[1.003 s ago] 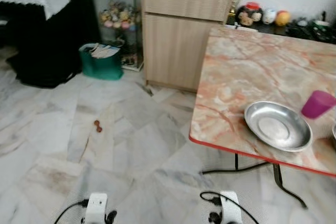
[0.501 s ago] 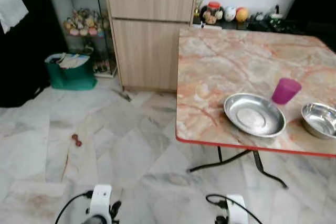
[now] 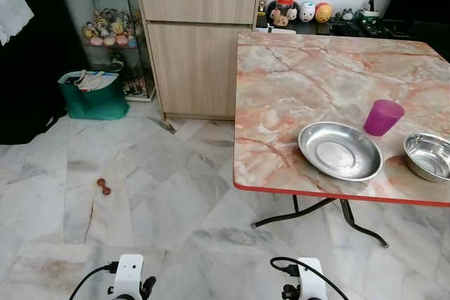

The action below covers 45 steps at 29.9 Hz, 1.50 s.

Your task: Setting the table

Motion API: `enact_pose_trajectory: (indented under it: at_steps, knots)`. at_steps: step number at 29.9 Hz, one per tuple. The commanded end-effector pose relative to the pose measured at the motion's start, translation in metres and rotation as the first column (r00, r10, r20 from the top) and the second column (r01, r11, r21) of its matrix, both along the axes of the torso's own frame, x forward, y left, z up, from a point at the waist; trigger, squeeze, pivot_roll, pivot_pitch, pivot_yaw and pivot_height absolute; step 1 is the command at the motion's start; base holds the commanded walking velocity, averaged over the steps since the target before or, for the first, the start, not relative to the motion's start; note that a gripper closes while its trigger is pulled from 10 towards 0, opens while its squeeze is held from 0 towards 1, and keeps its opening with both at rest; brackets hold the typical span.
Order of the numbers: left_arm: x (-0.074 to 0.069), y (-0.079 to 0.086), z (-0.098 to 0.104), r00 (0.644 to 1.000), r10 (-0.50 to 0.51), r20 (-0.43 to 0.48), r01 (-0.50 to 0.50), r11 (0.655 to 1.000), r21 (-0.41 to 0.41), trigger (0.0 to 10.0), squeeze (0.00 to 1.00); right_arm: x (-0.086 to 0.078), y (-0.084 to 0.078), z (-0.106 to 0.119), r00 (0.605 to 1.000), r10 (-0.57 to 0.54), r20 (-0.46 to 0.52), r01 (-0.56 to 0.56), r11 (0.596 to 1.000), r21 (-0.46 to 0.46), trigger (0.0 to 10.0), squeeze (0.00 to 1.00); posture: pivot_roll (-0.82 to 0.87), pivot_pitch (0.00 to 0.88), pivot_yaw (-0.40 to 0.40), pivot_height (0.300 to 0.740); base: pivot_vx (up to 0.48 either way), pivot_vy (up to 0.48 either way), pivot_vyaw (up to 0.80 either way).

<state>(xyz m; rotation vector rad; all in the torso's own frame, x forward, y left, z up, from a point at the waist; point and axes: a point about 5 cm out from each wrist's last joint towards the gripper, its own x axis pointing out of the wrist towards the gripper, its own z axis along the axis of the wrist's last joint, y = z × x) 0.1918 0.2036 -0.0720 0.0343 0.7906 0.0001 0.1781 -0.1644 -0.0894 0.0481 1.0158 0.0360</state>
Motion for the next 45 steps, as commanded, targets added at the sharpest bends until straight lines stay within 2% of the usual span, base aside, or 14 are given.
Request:
enact_pose_trajectory:
  at_steps: [1, 7, 41, 45]
  knots:
    - [-0.0023, -0.0002, -0.0012, 1.000, -0.017, -0.007, 0.017, 1.000, 0.012, 10.0, 0.00, 0.0015, -0.0014, 0.0009, 1.000, -0.009, 0.011, 0.009, 1.000, -0.002, 10.0, 0.00, 0.08, 0.000, -0.039, 0.740, 0.000, 0.000, 0.00]
    - [-0.0014, 0.0002, -0.0006, 1.000, -0.018, -0.003, 0.018, 1.000, 0.013, 10.0, 0.00, 0.0018, -0.0017, 0.0011, 1.000, -0.017, 0.017, 0.017, 1.000, -0.005, 10.0, 0.00, 0.08, 0.000, -0.040, 0.740, 0.000, 0.000, 0.00]
    - [-0.0011, 0.0011, -0.0003, 1.000, -0.017, -0.003, 0.017, 1.000, 0.017, 10.0, 0.00, 0.0021, -0.0019, 0.0013, 1.000, -0.015, 0.020, 0.015, 1.000, -0.010, 10.0, 0.00, 0.08, 0.000, -0.039, 0.740, 0.000, -0.358, 0.00]
    - [-0.0006, 0.0014, -0.0002, 1.000, -0.004, -0.003, 0.004, 1.000, 0.015, 10.0, 0.00, 0.0027, -0.0017, 0.0015, 1.000, -0.010, 0.020, 0.010, 1.000, -0.011, 10.0, 0.00, 0.09, 0.000, -0.043, 0.740, 0.000, -0.076, 0.00]
